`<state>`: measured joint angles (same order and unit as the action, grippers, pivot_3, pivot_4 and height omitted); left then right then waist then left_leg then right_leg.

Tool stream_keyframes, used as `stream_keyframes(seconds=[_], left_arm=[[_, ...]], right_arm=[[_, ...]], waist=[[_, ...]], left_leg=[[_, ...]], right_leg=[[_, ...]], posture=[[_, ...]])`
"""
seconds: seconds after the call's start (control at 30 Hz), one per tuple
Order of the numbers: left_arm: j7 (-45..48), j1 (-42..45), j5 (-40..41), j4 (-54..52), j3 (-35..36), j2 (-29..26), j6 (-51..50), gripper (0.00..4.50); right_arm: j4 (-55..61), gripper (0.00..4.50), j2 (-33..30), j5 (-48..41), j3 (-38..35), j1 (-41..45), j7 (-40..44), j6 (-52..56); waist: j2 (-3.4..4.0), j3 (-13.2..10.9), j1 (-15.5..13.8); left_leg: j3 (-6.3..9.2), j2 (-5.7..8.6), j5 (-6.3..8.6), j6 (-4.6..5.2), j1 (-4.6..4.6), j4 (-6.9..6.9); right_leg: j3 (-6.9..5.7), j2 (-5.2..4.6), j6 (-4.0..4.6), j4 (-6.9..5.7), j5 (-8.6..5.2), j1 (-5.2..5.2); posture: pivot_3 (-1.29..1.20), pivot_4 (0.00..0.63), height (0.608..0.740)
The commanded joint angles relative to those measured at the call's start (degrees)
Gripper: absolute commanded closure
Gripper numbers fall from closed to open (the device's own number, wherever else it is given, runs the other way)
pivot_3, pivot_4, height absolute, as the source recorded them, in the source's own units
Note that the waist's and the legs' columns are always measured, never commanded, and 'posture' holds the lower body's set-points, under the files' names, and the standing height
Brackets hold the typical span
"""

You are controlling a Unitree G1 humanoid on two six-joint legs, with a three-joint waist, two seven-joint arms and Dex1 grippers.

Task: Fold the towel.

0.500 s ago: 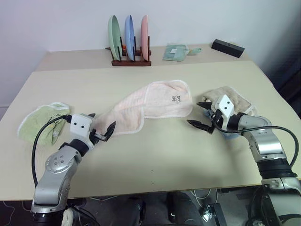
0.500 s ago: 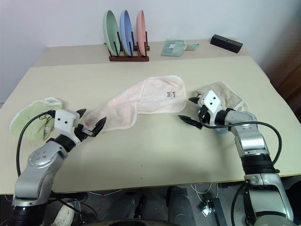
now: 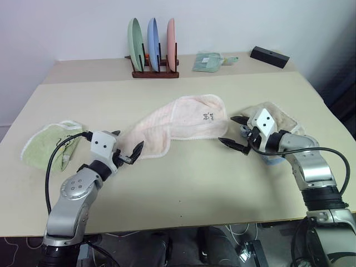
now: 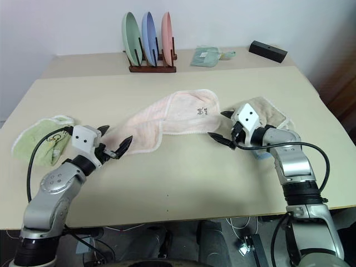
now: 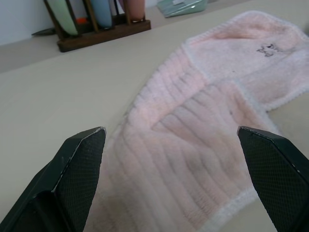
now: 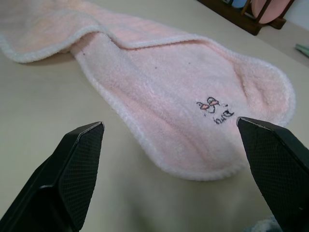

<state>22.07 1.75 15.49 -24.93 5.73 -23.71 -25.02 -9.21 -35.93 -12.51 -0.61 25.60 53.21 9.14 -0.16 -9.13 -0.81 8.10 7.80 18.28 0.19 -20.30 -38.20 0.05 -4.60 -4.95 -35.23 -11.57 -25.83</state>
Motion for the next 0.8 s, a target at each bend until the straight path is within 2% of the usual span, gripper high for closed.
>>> stream_keyframes(seconds=[0.03, 0.2, 0.3, 0.5, 0.63, 0.8], left_arm=[[1.5, 1.7, 0.1, -1.7, -2.1, -0.6, -0.7, 0.04], [3.7, 4.0, -0.5, -1.2, -6.6, -0.4, -1.2, 0.04], [3.2, 7.1, -1.7, 0.3, -11.8, 1.8, -3.2, 0.04], [0.0, 13.2, -7.3, 4.9, -18.4, 2.8, -11.4, 0.04], [-2.0, 14.8, -9.1, 7.1, -18.8, 3.6, -14.3, 0.04], [-2.7, 13.9, -7.9, 6.5, -15.9, 4.4, -18.0, 0.04]], right_arm=[[5.5, 0.0, 0.4, -1.0, -0.8, -0.9, -1.7, 1.8], [10.4, 0.0, 1.3, -1.3, -0.7, -3.1, -3.8, 4.9], [12.1, 0.0, 1.6, -1.2, -0.7, -4.1, -4.6, 5.8], [13.2, 0.0, 1.3, -1.8, -1.5, -5.1, -5.1, 7.0], [12.6, 0.0, 1.9, -1.5, -0.5, -4.8, -5.1, 6.4], [10.8, 0.0, 2.8, -0.9, 0.1, -3.8, -5.3, 5.2]], waist=[[0.0, 0.0, 0.0], [0.0, 0.0, -0.1], [0.0, 0.0, -0.1], [0.0, 0.0, 0.1], [0.0, 0.0, 0.1], [0.0, 0.0, 0.0]], left_leg=[[0.0, 0.0, 0.0, 0.0, 0.0, 0.0], [0.0, 0.0, 0.0, 0.0, -0.01, 0.0], [0.0, 0.01, 0.0, 0.0, -0.01, -0.01], [0.0, 0.0, 0.0, 0.0, 0.02, -0.02], [0.0, -0.01, 0.0, 0.0, 0.02, -0.02], [0.0, 0.0, 0.0, 0.0, 0.01, -0.03]], right_leg=[[0.0, 0.0, 0.0, 0.0, 0.0, 0.0], [0.0, 0.0, 0.0, 0.0, 0.0, 0.0], [0.01, 0.0, 0.0, 0.0, 0.0, 0.0], [0.0, 0.03, -0.01, -0.02, 0.0, 0.02], [0.02, 0.04, -0.01, -0.04, 0.0, 0.01], [0.01, 0.03, -0.01, -0.03, 0.0, 0.01]], posture=[[0.0, 0.15, 0.74], [0.0, 0.15, 0.74], [0.0, 0.15, 0.74], [0.0, 0.15, 0.74], [0.0, 0.15, 0.74], [0.0, 0.15, 0.74]])
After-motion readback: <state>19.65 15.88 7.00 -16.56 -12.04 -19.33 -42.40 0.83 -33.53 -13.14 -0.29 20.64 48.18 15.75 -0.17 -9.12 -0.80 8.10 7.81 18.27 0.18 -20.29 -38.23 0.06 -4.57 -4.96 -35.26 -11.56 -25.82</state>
